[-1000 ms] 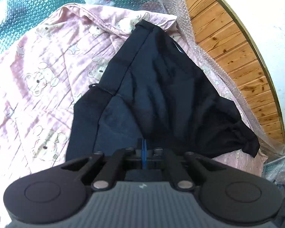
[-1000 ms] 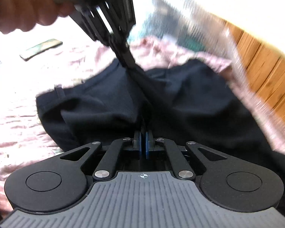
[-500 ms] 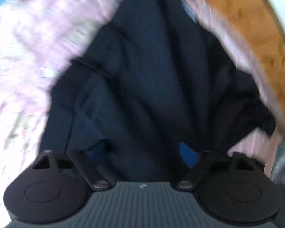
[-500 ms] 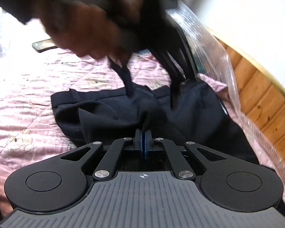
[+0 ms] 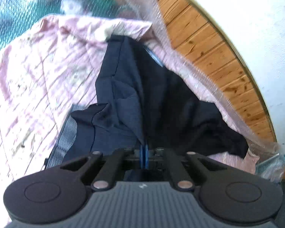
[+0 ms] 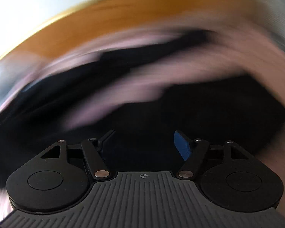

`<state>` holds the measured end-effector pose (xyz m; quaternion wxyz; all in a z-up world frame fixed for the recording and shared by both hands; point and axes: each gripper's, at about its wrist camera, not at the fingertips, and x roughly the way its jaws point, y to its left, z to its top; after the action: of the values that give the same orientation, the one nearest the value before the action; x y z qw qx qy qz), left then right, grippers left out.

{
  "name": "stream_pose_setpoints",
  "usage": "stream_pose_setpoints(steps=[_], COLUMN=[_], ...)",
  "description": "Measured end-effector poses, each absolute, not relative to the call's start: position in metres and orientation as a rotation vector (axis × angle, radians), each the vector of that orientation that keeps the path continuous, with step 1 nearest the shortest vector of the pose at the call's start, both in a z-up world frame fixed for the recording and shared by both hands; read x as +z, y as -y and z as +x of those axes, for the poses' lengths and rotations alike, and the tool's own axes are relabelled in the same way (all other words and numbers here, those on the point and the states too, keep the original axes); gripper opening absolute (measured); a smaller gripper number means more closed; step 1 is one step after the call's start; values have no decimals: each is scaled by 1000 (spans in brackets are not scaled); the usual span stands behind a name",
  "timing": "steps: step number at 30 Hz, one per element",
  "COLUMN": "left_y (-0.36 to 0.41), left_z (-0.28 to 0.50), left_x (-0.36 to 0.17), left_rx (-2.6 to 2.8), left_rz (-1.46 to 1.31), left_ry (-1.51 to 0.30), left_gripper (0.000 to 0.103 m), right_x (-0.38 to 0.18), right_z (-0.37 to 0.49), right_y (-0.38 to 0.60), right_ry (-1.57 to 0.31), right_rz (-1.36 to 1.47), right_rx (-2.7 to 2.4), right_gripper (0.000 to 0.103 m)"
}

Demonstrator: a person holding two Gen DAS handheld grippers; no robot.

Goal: Fold clothes

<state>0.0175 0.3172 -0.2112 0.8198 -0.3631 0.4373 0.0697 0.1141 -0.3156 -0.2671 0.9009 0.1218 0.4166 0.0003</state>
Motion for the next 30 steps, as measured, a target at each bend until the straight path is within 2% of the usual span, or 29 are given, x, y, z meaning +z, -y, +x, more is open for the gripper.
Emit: stream_pose_setpoints(steps=[4,5,6,7,8,9,13,17,20,25,26,28,29,30], left_y=[-309,-306,-304,-301,-298,-296,-297,-302,-295,-280,-279,-279,-279,-281], left_z=[39,45,51,56,62,70,76,26,-21,-73,-79,-84,-85,-87], left_x=[-198,-192,-184,-177,-167,-155,-99,-63,-90,-210,-230,-254,-259,-263], left_rx=[156,153,151,152,153,155,153,149,148,343,390,461,494,524], left_rz=[-738,-721,-702,-687,-677,-669,-668,-656,-638,-664,-680,-705,-701,-709], left_ry=[-875,-856,-838,-817,-791,-762,-624,-570,-669,-929,-947,-949,-946,-939], left_gripper=[2,2,2,2,2,2,2,1,1,0,0,0,0,0], right_x=[-298,-306,-313,-321,-329,-335,-283,-204,-188,-256,-269,-285,-286,-286], right_z=[138,143,149,155,161,167,192,172,146,122,120,129,136,146], right_y=[408,432,455,478,501,521,519,531,543,538,534,526,521,513], right_ry=[-876,-878,-879,-881,-881,-880,-743,-572,-582,-830,-869,-913,-910,-902], right_rz=[448,498,547,596,645,686,669,655,590,500,514,581,594,596], right_rx=[-136,-171,-205,-240,-275,-301,-224,-157,-160,-159,-148,-121,-113,-101], right_gripper=[71,66,56,36,8,0,0,0,0,0,7,13,25,47])
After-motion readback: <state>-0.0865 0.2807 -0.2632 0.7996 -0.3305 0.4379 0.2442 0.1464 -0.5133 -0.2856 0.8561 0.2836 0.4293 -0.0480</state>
